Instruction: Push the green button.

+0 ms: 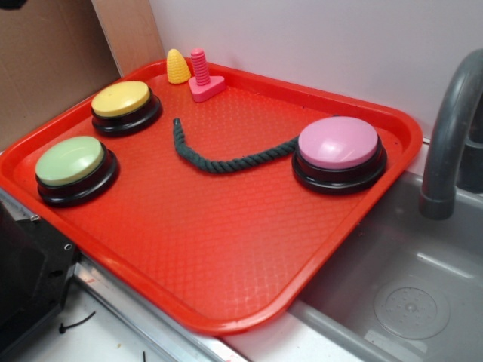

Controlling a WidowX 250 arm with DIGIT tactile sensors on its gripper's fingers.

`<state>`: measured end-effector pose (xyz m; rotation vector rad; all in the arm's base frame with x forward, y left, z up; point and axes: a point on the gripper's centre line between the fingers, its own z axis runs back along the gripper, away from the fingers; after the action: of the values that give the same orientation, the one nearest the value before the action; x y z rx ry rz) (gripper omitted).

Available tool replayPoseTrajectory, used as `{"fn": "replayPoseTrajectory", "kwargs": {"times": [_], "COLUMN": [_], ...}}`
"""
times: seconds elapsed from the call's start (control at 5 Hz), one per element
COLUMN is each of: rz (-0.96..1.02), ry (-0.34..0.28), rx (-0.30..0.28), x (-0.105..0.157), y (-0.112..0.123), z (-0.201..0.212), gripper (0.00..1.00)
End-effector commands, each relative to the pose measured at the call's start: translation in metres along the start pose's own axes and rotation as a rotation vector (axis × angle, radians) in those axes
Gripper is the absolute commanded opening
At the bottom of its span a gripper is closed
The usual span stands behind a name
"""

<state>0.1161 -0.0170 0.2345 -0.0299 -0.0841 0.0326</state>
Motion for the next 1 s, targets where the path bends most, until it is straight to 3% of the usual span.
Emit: {"fn": "replayPoseTrajectory", "kwargs": {"times": [0.0, 0.2, 0.4, 0.6, 0.8], "rz": [0.000, 0.077, -0.002, -0.042, -0.105], "ry": [0.000, 0.026, 0.085, 0.109, 0.081], "rx": [0.000, -0.024, 0.013, 0.017, -0.005], "x": [0.000, 0.021, 0.037, 0.044, 0.054], "y": [0.000, 0.051, 0.083, 0.096, 0.091], "z": [0.000, -0.041, -0.085, -0.124, -0.142], "gripper": [1.00, 1.00, 1.00, 1.00, 1.00]}}
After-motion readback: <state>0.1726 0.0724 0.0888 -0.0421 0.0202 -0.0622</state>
